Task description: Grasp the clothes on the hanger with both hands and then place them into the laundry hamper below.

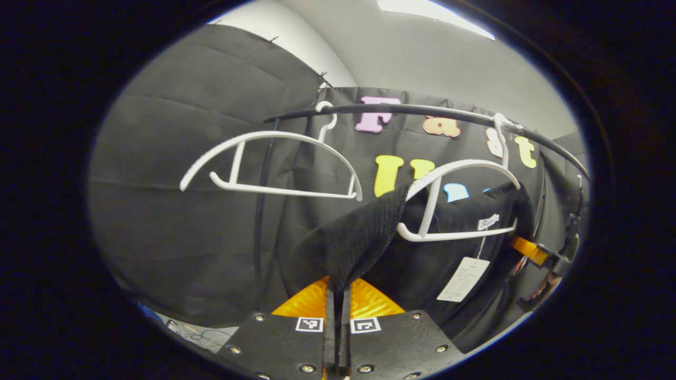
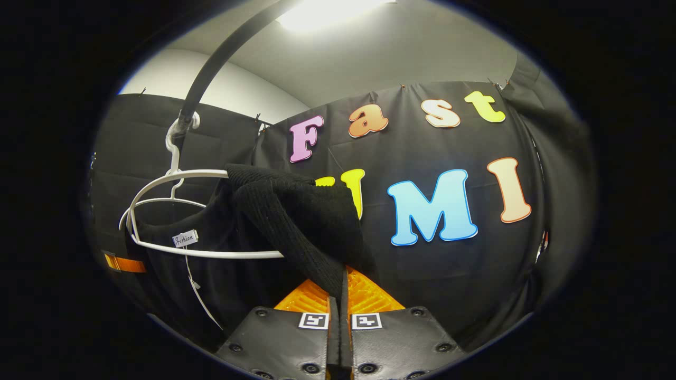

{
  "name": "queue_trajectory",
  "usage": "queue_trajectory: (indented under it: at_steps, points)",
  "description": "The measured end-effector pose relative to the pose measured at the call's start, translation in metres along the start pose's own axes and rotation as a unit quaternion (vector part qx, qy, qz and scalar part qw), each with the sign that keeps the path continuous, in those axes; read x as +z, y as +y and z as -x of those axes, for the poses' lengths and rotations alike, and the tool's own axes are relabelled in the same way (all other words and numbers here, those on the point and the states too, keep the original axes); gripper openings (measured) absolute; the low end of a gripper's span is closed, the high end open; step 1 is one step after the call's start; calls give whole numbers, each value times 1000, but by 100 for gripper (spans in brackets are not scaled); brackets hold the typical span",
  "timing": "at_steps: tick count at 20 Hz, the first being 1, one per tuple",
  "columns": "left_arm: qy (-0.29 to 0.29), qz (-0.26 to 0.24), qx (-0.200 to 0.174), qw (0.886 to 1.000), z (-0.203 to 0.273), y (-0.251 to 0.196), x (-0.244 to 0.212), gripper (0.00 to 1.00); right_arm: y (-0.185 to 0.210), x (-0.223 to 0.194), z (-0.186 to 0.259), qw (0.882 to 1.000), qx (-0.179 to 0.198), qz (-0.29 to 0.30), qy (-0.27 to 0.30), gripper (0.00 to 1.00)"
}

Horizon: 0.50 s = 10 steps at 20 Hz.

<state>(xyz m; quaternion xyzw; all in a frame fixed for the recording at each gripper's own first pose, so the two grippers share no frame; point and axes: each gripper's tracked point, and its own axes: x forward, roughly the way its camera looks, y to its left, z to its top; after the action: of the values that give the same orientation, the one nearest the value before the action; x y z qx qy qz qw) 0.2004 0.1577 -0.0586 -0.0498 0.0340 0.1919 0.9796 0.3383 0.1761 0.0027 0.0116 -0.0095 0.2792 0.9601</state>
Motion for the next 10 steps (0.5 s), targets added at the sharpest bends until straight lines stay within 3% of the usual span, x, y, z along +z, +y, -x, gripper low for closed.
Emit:
queue_trajectory:
  at_steps: [1,5,8,9,10]
  points:
    - [-13,-5,13,1000,6,8,12,5,-1,0,-1,1000,3,-3,0,0]
    - [-32,11,22,999,26,27,41,3,-16,6,-7,999,22,-32,-2,2]
    - [-42,11,23,999,36,41,61,3,-28,18,-11,1000,9,-14,-18,5]
    - [-45,8,25,999,40,43,67,2,-30,23,-13,1000,5,-5,-27,0]
    - [-45,3,26,999,39,45,70,4,-34,28,-16,999,2,0,-38,5]
